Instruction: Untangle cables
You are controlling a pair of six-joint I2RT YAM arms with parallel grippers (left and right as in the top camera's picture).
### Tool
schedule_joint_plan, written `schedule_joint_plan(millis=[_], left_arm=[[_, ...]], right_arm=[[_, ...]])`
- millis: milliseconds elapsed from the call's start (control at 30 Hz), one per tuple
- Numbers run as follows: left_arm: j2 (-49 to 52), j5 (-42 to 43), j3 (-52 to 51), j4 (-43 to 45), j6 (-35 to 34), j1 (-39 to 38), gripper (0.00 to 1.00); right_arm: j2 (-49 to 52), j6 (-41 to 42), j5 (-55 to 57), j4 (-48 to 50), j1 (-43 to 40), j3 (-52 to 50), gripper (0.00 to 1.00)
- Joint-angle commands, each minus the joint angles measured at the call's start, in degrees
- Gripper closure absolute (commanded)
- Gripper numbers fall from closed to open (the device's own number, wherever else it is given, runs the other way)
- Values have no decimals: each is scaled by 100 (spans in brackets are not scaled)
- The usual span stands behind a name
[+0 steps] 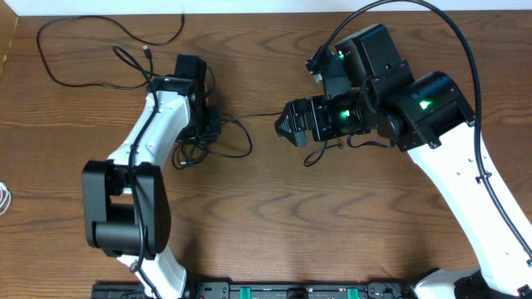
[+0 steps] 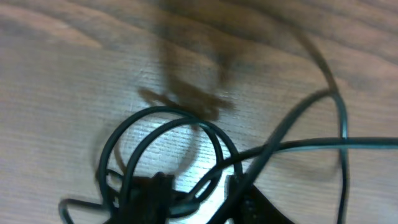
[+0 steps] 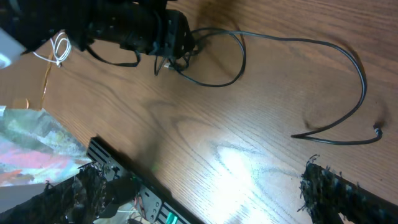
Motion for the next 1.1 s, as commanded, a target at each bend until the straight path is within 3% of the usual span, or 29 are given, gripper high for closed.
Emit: schedule_joint_plan(millis=[0,33,233,400,533,733,1067], left_arm=[[13,9,37,-4,85,4,88],[-31,11,105,-31,83,4,92],[-638,535,605,-330,0,2,92],[-1598,2594,791,-199,-157,2,92],[-2341,3803,791,55,-800,-66,92],[-3342,4262,791,758,-1937,-372,92],[-4011,4404,791,1421,-2942,-763,92]], right_arm=[[50,-66,22,11,31,-35,1],[50,-66,24,13,31,-35,1],[55,-66,136,35,33,-39,1],[55,-59,210,216,33,-109,1],[68,116,175,485,33,-240,1],[319,219,151,833,31,-264,1],[887,533,212,1384,33,-264,1]])
